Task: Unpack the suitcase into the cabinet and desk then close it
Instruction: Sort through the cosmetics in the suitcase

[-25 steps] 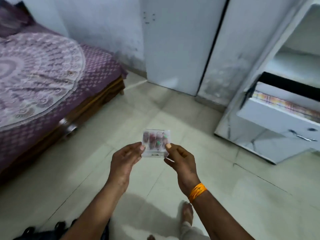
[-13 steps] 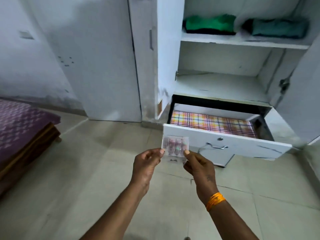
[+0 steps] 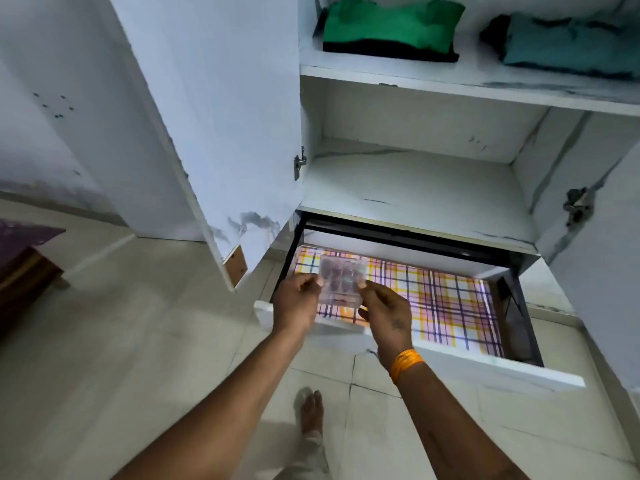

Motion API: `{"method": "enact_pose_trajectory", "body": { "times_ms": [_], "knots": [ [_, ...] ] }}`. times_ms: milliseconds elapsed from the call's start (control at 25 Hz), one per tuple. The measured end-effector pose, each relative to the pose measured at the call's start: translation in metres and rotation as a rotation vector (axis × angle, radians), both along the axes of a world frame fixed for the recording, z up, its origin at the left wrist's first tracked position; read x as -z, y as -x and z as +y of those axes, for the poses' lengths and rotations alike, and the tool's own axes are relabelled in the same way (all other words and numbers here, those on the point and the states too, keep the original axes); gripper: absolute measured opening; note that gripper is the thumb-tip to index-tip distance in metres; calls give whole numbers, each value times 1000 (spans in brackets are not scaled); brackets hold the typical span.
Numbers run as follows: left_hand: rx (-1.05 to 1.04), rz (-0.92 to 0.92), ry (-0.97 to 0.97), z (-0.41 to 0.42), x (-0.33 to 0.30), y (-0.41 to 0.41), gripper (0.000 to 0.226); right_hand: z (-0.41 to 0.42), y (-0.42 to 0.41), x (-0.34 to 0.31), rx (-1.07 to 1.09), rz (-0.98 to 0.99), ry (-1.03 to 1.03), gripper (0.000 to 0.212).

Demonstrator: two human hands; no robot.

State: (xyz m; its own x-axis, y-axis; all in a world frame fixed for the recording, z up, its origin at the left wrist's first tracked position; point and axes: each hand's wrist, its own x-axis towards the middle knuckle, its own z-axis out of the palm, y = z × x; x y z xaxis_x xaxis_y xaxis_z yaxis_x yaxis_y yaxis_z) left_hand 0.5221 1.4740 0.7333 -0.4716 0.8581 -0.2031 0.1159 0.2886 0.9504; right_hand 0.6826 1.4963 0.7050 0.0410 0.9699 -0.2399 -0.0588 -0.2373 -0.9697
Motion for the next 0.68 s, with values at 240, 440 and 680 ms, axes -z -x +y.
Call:
{"method": "enact_pose_trajectory", "body": {
  "times_ms": [240,440,680],
  "knots": [
    [6,263,176,126,34,27,35,123,45,63,-29,-75,101,14],
    [-29,431,260,180,58,40,20,177,72,84,-59,-123,175,8],
    [13,564,303,216,85,46,8,218,80,139,-90,-191,228,30]
  ]
}}
